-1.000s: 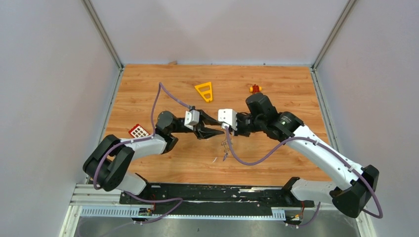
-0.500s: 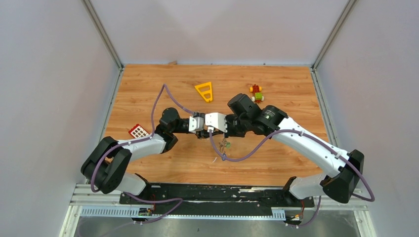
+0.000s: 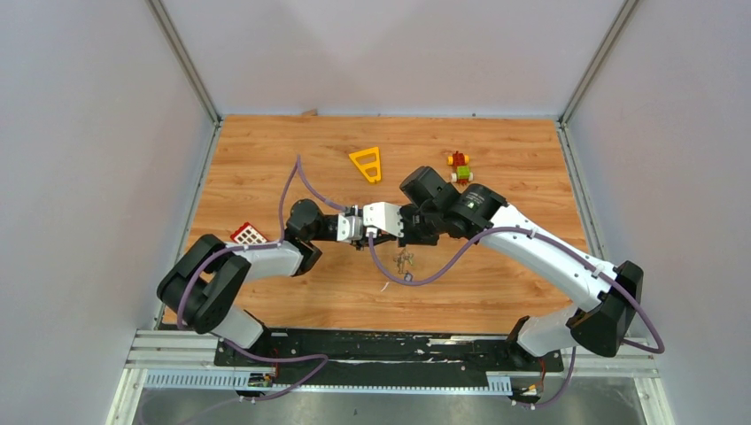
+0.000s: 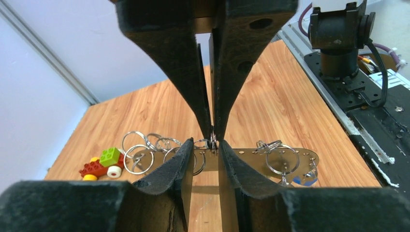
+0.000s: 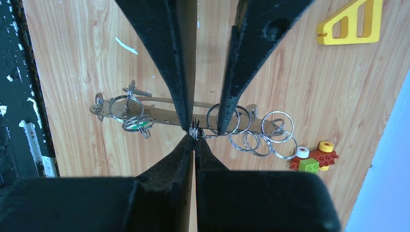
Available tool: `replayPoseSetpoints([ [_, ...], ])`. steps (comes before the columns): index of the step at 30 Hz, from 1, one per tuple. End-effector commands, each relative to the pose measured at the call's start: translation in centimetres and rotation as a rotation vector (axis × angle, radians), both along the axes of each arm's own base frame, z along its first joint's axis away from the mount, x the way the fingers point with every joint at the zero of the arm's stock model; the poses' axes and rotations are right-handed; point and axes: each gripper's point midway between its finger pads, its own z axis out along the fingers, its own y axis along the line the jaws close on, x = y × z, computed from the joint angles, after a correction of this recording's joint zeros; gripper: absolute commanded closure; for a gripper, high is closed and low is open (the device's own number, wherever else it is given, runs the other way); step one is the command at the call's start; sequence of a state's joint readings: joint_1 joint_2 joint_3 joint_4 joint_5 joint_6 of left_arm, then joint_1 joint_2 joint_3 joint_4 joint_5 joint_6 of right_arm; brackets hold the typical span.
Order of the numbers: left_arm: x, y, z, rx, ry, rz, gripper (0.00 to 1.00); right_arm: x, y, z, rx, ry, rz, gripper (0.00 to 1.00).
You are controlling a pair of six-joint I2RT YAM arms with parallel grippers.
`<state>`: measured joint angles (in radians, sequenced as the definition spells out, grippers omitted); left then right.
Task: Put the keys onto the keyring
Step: Adjust the key on the keyring.
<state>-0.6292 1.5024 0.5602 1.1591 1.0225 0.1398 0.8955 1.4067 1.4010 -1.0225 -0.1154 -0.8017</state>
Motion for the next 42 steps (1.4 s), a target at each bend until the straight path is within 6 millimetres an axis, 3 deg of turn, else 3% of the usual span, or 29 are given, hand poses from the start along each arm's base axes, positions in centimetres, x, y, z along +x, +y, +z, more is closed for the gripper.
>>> replayPoseSetpoints([
  [1, -1.2, 0.0, 1.4, -0.084, -0.064, -0.035, 0.69, 0.7, 1.2, 2.1, 0.07, -0.037, -0.022, 1.0],
  [23, -1.6, 0.1, 2.3, -0.149, -0.02, -0.052, 0.75, 0.3, 1.4, 1.3, 0.096, 0.003, -0.022, 1.0],
  [29, -1.6, 0.1, 2.5, -0.151, -0.008, -0.05, 0.84, 0.2, 1.3, 0.9, 0.09, 0.012, -0.021, 1.0],
  [33, -1.5, 0.1, 2.7, -0.153, 0.004, -0.046, 0.98, 0.2, 1.2, 0.7, 0.088, 0.016, -0.023, 1.0],
  [37, -1.6, 0.3, 3.2, -0.159, 0.029, -0.036, 1.0, 0.5, 0.7, 0.6, 0.097, 0.023, -0.037, 1.0],
  [39, -1.7, 0.5, 3.7, -0.171, 0.04, -0.026, 1.0, 0.5, 0.6, 0.8, 0.122, 0.036, -0.04, 0.96],
  [42, -2.1, 0.7, 4.2, -0.184, 0.061, -0.031, 1.0, 0.4, 0.3, 1.1, 0.177, 0.048, -0.039, 0.83],
])
